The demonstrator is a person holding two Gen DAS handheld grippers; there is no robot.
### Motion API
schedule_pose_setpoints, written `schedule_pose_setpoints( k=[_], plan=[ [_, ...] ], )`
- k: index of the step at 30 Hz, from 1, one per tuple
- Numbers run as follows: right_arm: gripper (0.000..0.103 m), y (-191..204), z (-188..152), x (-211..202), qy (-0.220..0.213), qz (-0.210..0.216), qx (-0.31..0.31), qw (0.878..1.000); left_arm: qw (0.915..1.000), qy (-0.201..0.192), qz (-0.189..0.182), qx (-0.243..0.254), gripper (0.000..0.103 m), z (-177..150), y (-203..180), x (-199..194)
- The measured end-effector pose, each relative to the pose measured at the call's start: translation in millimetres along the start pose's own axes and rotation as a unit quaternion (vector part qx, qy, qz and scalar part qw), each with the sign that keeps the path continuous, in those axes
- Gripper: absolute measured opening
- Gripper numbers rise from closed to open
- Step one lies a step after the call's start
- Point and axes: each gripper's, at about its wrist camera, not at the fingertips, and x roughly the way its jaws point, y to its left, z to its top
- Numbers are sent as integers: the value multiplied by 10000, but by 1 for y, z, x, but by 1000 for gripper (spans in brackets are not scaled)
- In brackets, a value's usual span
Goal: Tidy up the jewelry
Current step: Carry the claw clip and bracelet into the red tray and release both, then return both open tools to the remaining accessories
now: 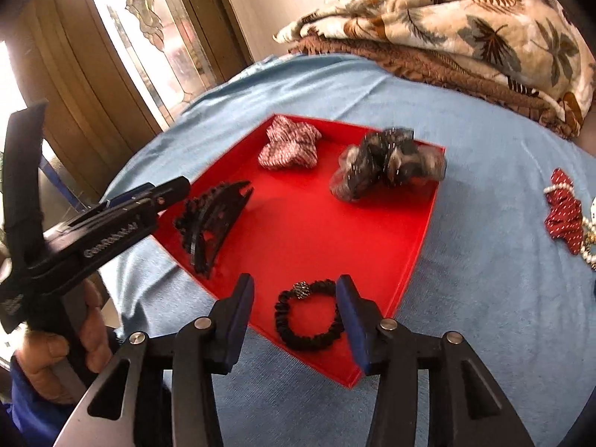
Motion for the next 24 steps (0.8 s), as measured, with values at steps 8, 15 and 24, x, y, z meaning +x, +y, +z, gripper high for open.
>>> schedule_pose_setpoints(
  k=[8,15,24],
  plan=[
    [62,-42,-18,-50,-299,-230,292,9989,9993,-118,-53,-345,62,-4,9,-7],
    [63,-131,-62,-107,-383,-1081,922,9891,9994,-325,37,-147,63,-11,-6,-22],
    [63,-251,-93,-168,-605,-1949,1930,9597,9964,-245,-683,432,63,1,-76,-65]
  ],
)
